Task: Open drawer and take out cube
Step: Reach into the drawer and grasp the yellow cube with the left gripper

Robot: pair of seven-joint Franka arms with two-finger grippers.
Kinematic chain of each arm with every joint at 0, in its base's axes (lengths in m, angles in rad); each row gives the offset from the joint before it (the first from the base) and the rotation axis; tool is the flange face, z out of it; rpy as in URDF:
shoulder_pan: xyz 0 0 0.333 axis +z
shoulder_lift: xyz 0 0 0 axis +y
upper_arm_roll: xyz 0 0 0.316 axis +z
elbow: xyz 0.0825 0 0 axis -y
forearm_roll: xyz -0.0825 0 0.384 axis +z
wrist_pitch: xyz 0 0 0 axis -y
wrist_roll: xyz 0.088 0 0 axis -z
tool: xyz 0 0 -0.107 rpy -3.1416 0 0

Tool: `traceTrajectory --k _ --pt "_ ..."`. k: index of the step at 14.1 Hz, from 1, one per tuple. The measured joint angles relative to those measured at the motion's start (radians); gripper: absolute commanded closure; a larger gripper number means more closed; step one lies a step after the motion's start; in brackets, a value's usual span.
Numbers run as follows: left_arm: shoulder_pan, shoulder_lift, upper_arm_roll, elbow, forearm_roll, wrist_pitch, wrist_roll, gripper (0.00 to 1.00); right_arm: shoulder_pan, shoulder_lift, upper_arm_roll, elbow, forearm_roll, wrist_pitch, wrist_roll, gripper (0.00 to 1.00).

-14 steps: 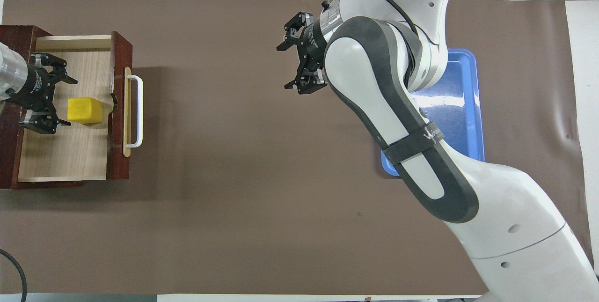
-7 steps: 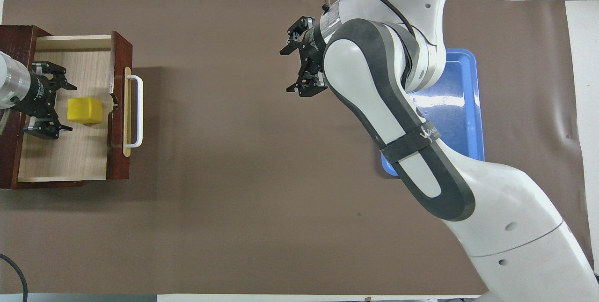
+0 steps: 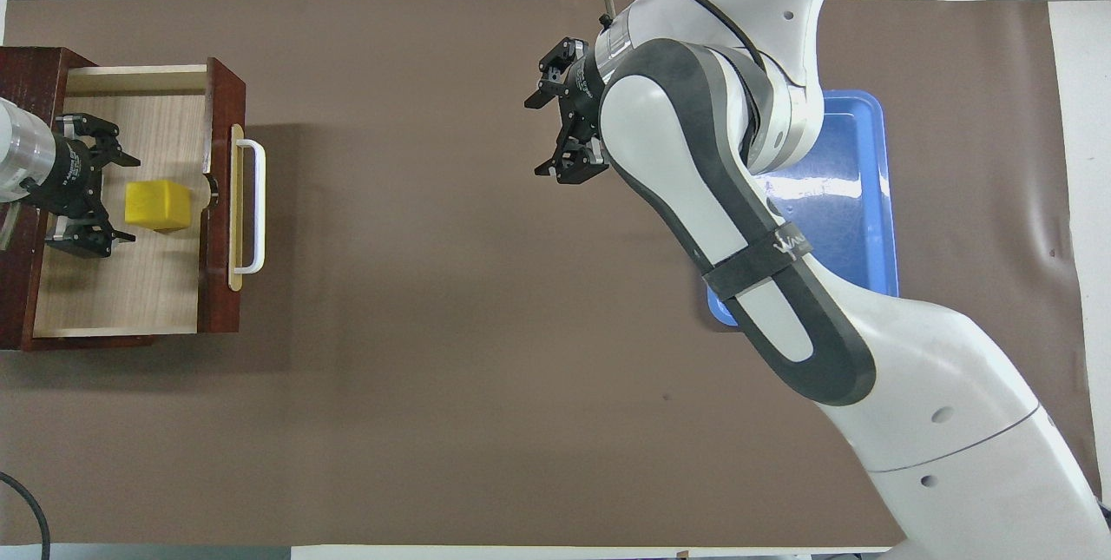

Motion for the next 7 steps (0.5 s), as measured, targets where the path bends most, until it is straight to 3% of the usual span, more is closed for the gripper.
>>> traceTrajectory --k 1,2,4,7 --pt "-0.002 0.0 -0.002 0.0 0.0 0.001 -0.008 0.01 0.0 0.0 0.0 -0.003 -0.001 0.001 0.0 0.14" --pt "-0.002 0.0 -0.004 0.0 0.0 0.002 -0.013 0.13 0.0 0.0 -0.001 -0.005 -0.001 0.006 0.0 0.14" --pt "-0.002 0.0 -0.003 0.0 0.0 0.008 -0.019 0.57 0.0 0.0 -0.001 -0.01 -0.002 0.012 0.0 0.14" --pt "-0.002 0.0 -0.003 0.0 0.0 0.017 -0.029 0.96 0.001 0.0 -0.001 -0.017 -0.003 0.028 0.0 0.14"
